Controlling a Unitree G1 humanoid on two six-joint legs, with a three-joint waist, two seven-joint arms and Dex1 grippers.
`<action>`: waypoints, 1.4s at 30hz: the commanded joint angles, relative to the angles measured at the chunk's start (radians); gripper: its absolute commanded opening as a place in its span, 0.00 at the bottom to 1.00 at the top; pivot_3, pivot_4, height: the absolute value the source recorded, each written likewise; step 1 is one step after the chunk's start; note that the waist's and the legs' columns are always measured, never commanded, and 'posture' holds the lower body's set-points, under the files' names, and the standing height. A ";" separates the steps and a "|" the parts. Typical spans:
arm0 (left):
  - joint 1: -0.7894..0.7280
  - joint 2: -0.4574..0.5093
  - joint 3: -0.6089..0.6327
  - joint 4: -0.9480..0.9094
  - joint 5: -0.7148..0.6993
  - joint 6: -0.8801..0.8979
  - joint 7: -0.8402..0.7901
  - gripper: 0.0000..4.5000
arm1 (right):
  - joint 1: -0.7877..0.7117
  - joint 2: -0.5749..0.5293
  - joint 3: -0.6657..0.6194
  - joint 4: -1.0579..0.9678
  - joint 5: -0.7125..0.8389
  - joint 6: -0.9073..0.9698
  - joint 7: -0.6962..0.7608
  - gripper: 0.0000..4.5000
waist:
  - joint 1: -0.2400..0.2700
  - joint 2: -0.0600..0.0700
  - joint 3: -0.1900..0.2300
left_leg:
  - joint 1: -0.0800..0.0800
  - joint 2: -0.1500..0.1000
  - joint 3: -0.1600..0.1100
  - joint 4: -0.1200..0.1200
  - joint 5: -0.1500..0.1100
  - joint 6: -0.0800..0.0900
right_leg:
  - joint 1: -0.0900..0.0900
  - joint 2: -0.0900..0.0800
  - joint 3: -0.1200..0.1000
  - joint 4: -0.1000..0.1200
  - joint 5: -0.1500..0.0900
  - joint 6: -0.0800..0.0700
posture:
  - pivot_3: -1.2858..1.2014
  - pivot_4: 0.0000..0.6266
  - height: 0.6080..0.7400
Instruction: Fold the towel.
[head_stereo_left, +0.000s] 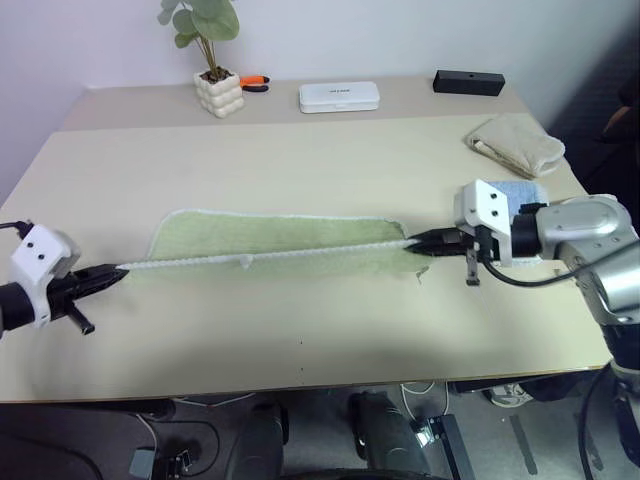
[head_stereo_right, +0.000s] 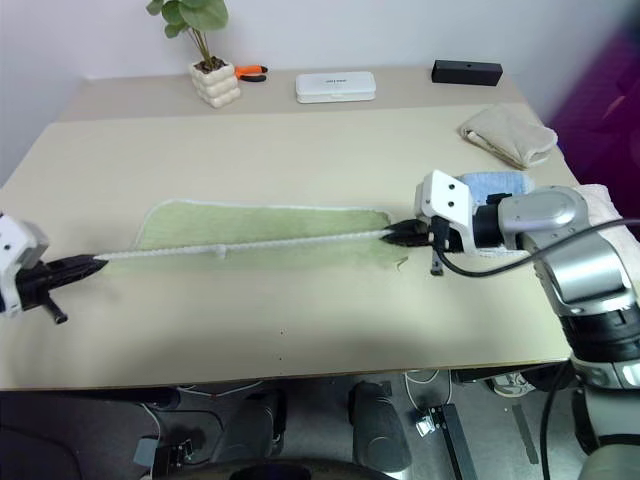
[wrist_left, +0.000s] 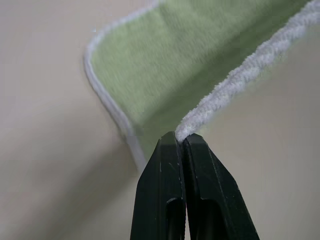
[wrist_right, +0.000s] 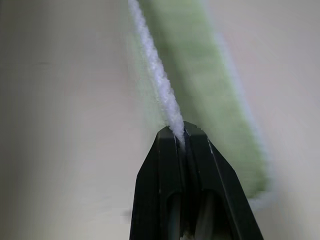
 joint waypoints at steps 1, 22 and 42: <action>-0.153 -0.031 -0.091 0.148 0.081 -0.061 0.064 0.00 | -0.056 0.047 0.021 0.141 -0.074 -0.061 -0.050 0.01 | 0.001 0.000 0.000 | 0.000 0.000 0.000 0.000 0.000 0.000 | 0.000 0.000 0.000 0.000 0.000 0.000 | 0.52 0.24 0.98; -0.700 -0.229 -0.349 0.846 0.277 -0.337 0.076 0.00 | -0.255 0.250 0.062 0.627 -0.237 -0.250 -0.110 0.13 | -0.003 0.000 0.000 | -0.001 0.000 0.000 0.000 0.000 0.000 | -0.002 0.000 0.000 0.003 0.001 0.001 | 0.52 0.24 0.98; -0.375 -0.325 -0.052 0.200 -0.054 -0.018 0.288 0.63 | 0.292 0.229 -0.369 -0.354 0.231 0.551 -0.374 1.00 | 0.000 -0.001 -0.001 | 0.000 0.000 -0.002 0.001 0.000 0.000 | -0.001 0.000 0.000 0.006 0.000 0.001 | 0.52 0.24 0.98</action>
